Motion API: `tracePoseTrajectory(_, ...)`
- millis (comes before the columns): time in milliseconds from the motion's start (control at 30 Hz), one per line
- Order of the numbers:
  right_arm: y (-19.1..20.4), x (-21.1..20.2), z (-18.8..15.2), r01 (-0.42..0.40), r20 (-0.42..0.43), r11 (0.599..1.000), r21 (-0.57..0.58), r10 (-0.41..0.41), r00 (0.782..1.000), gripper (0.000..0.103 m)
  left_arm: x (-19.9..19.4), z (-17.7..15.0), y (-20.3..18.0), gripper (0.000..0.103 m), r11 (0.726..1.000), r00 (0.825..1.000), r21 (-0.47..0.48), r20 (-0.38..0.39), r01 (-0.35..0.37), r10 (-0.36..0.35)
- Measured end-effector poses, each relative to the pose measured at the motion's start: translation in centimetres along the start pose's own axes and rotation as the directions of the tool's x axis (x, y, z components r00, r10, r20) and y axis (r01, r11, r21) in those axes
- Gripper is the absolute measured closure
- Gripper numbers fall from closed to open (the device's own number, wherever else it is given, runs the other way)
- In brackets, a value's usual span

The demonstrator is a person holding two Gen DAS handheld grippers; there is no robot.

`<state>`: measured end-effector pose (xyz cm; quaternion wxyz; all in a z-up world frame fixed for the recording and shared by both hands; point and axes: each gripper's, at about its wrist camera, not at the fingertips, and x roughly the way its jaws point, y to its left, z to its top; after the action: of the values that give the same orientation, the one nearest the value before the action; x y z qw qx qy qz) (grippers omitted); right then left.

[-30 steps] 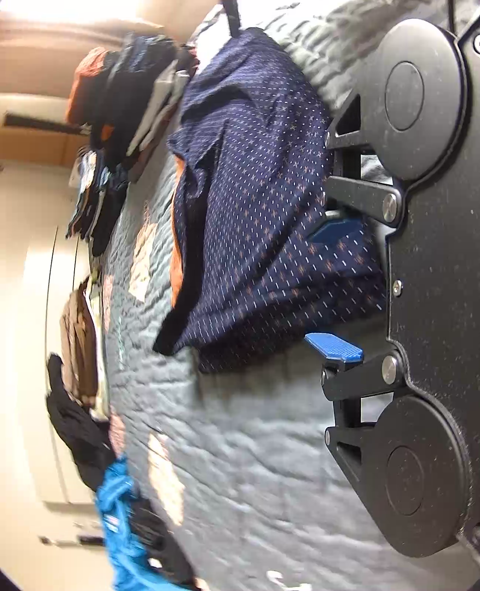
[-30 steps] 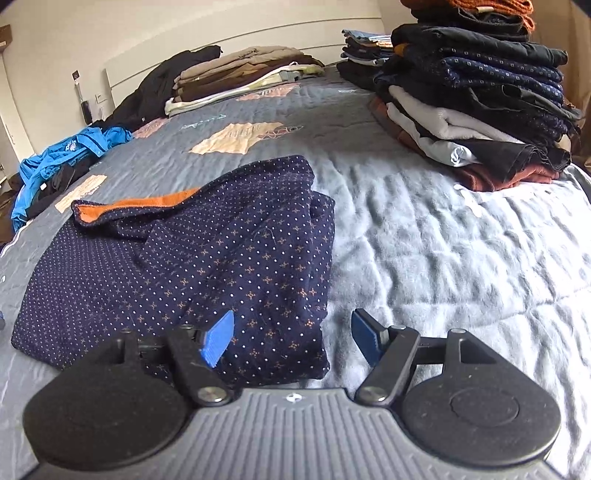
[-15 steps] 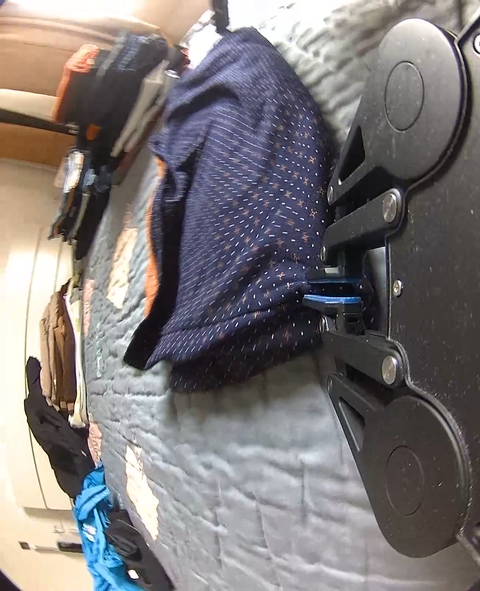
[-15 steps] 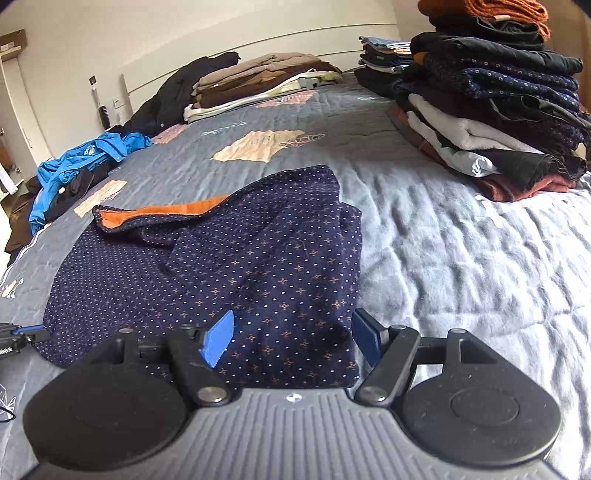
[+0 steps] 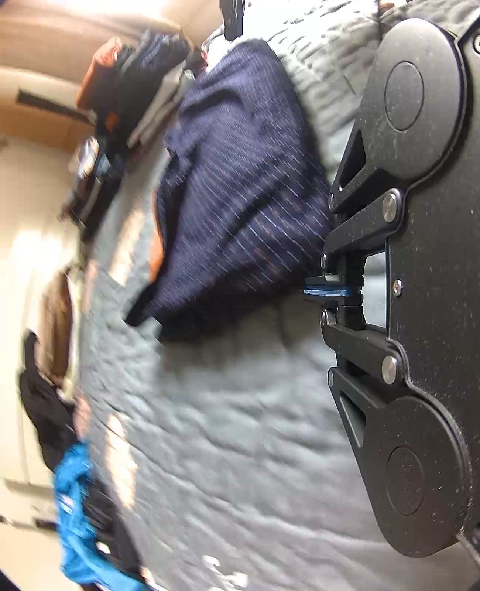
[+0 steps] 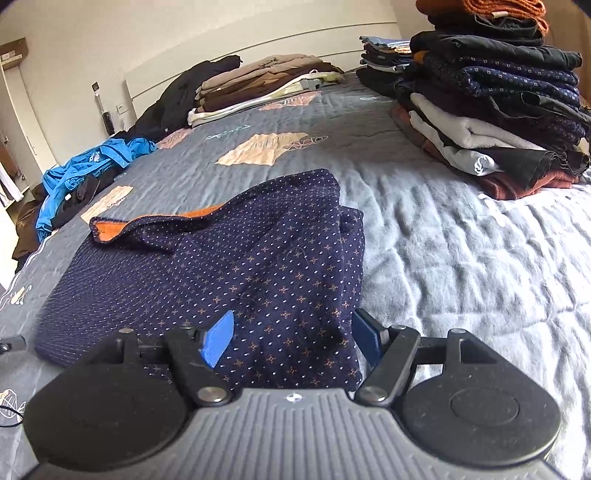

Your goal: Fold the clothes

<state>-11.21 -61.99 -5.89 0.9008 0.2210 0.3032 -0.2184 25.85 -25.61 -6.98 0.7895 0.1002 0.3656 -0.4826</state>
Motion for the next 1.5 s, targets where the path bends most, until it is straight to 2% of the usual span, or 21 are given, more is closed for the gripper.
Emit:
tracePoseTrajectory(133,0.0,0.1,-0.1,0.006,-0.008,1.0,-0.012,-0.006,1.0,0.033,-1.2,-0.2,-0.1,0.1,1.0,0.999,0.007,0.031,0.008,-0.008)
tracePoseTrajectory(200,-0.1,0.0,-0.1,0.008,-0.003,1.0,-0.006,-0.008,1.0,0.033,-1.0,0.5,-0.4,0.086,1.0,0.999,0.004,0.04,-0.001,0.001)
tracePoseTrajectory(267,-0.2,-0.1,-0.1,0.014,0.006,1.0,-0.002,-0.014,1.0,0.033,-0.4,1.1,-0.9,0.044,1.0,0.998,0.014,0.057,-0.005,0.004)
tracePoseTrajectory(400,-0.7,-0.2,-0.1,0.019,0.025,1.0,-0.018,-0.018,1.0,0.032,1.1,1.8,-2.8,0.039,0.997,0.997,0.081,0.073,-0.001,-0.005)
tracePoseTrajectory(467,-1.0,-0.1,-0.3,0.012,0.029,0.999,-0.036,-0.011,1.0,0.027,2.3,1.9,-3.3,0.029,0.995,0.999,0.095,0.052,-0.012,0.007)
tracePoseTrajectory(500,-1.1,0.1,-0.3,0.01,0.028,0.999,-0.048,-0.008,1.0,0.024,2.8,1.8,-3.5,0.029,0.996,0.999,0.086,0.032,-0.011,0.008)
tracePoseTrajectory(600,-1.6,0.6,-0.5,0.003,0.001,0.998,-0.058,-0.003,1.0,0.021,3.8,1.5,-3.1,0.028,1.0,1.0,0.016,-0.007,0.022,-0.022)
tracePoseTrajectory(667,-2.0,0.7,-0.7,-0.018,-0.029,0.999,-0.033,0.017,0.999,0.019,4.4,1.2,-2.6,0.024,0.998,0.999,-0.048,-0.024,0.028,-0.029)
tracePoseTrajectory(767,-2.6,1.3,-0.8,-0.019,-0.087,1.0,0.018,0.02,0.996,0.016,4.5,0.8,-1.4,0.024,0.985,0.998,-0.168,-0.027,0.049,-0.054)
tracePoseTrajectory(800,-3.0,1.4,-0.8,-0.015,-0.108,0.998,0.059,0.022,0.994,0.016,4.0,0.5,-0.8,0.024,0.973,0.998,-0.222,-0.01,0.066,-0.07)
tracePoseTrajectory(867,-4.5,1.5,-0.8,-0.047,-0.152,0.977,0.207,0.079,0.985,0.016,3.0,-0.2,0.1,0.024,0.932,0.995,-0.349,0.027,0.101,-0.098)
tracePoseTrajectory(933,-5.6,1.2,-1.0,-0.074,-0.159,0.94,0.332,0.133,0.978,0.016,1.9,-0.9,0.7,0.024,0.871,0.991,-0.472,0.067,0.136,-0.118)
tracePoseTrajectory(1000,-6.2,1.1,-1.3,-0.094,-0.155,0.896,0.434,0.176,0.972,0.016,0.8,-1.9,0.6,0.024,0.795,0.984,-0.581,0.114,0.175,-0.134)
tracePoseTrajectory(1100,-6.1,1.5,-2.6,-0.107,-0.153,0.837,0.536,0.222,0.963,0.016,0.1,-2.9,-0.7,0.024,0.717,0.975,-0.66,0.161,0.223,-0.155)
tracePoseTrajectory(1200,-5.1,2.1,-3.5,-0.1,-0.169,0.816,0.569,0.235,0.957,0.016,0.8,-3.9,-2.1,0.024,0.653,0.969,-0.715,0.188,0.249,-0.163)
tracePoseTrajectory(1300,-4.4,2.4,-4.1,-0.114,-0.157,0.78,0.616,0.263,0.952,0.016,2.4,-4.3,-2.3,0.024,0.596,0.97,-0.766,0.199,0.241,-0.136)
tracePoseTrajectory(1400,-5.3,3.0,-4.8,-0.126,-0.12,0.713,0.69,0.284,0.951,0.015,4.0,-4.6,-2.2,0.024,0.539,0.971,-0.808,0.212,0.237,-0.109)
tracePoseTrajectory(1433,-5.6,3.2,-5.1,-0.13,-0.106,0.688,0.714,0.29,0.951,0.014,4.3,-4.5,-2.1,0.024,0.528,0.97,-0.814,0.224,0.242,-0.099)
tracePoseTrajectory(1500,-6.4,3.7,-5.6,-0.148,-0.072,0.628,0.764,0.311,0.948,0.013,4.7,-4.2,-2.0,0.024,0.528,0.967,-0.812,0.239,0.25,-0.09)
